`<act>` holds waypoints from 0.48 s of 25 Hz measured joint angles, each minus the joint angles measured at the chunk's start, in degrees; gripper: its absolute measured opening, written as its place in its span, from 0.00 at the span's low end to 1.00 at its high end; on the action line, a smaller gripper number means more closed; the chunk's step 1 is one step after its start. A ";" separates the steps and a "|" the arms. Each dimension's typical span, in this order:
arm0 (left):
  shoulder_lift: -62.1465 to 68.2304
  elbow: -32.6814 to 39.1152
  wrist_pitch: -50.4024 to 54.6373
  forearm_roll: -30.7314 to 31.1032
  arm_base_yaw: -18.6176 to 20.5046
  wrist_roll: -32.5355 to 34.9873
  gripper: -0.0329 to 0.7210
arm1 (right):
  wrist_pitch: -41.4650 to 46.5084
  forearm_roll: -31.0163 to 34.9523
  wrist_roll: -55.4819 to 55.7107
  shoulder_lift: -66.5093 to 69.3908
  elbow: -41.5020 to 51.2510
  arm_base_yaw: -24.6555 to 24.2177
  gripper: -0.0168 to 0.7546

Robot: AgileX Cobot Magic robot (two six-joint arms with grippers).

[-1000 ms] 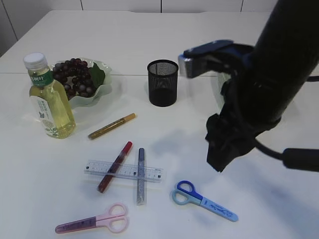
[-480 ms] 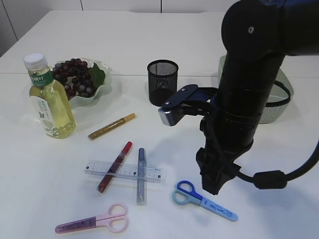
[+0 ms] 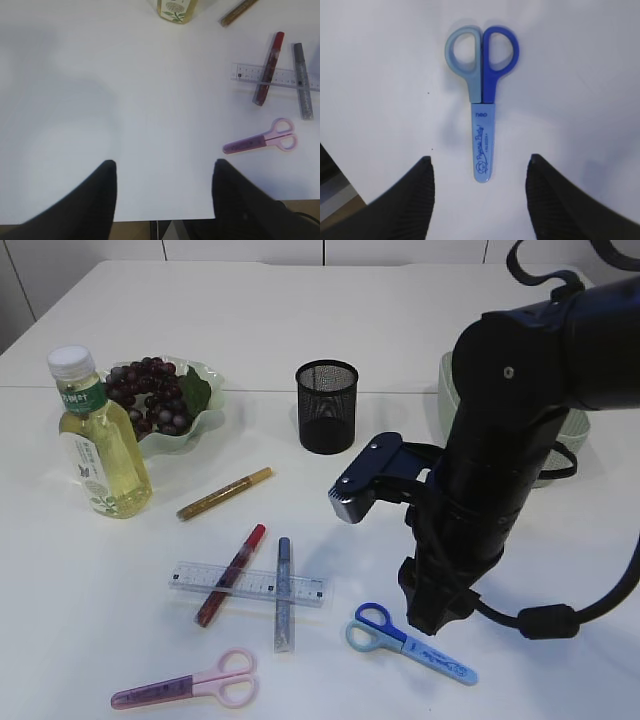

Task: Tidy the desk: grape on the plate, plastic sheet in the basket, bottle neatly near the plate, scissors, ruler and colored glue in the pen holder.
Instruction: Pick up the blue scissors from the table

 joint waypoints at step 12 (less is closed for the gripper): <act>0.00 0.00 0.04 0.00 0.00 0.45 0.62 | -1.55 1.97 0.00 6.85 0.05 0.00 0.62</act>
